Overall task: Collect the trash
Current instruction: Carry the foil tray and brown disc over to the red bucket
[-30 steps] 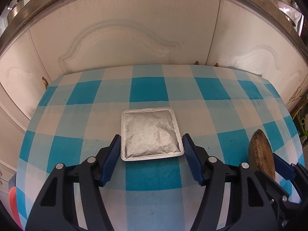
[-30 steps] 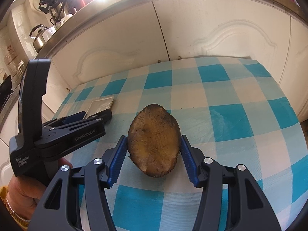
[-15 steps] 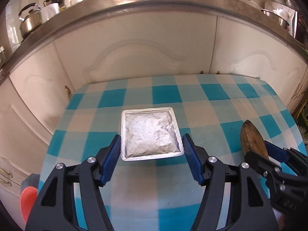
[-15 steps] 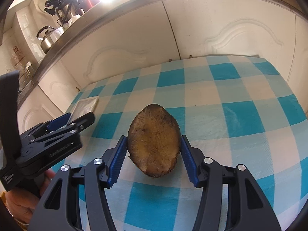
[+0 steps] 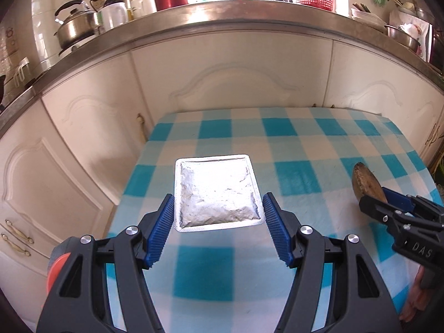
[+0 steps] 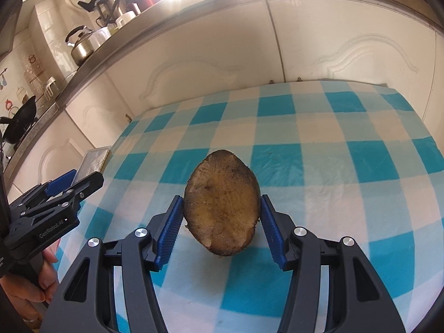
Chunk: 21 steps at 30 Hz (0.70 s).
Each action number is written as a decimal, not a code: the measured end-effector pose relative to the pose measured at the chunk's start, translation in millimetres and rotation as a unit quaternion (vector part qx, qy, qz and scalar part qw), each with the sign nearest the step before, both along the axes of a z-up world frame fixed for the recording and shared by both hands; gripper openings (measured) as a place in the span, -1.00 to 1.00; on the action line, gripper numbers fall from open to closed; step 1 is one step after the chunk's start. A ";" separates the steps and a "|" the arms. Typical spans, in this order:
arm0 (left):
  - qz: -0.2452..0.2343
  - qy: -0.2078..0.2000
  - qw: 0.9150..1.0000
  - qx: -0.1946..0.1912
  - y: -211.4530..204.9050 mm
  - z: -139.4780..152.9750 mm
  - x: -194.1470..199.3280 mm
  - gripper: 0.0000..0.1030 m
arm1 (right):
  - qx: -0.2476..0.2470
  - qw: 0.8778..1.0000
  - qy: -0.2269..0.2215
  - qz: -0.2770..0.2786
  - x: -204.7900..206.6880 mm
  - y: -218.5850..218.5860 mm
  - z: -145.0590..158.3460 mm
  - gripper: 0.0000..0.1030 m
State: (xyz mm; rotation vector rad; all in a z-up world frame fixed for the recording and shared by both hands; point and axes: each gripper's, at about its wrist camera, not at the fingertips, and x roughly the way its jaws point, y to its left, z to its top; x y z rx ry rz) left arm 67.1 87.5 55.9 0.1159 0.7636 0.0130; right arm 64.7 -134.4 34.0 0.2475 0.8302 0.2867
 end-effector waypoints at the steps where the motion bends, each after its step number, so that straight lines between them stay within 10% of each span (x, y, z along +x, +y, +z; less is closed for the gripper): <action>1: 0.002 -0.002 1.000 0.002 3.8 0.6 -4.0 0.26 | 0.000 1.000 0.001 0.002 -2.6 2.9 0.7 0.10; 21: 0.059 -0.014 0.998 -0.006 97.8 9.8 -78.9 0.26 | -0.028 0.998 -0.006 0.059 -51.4 82.0 29.5 0.10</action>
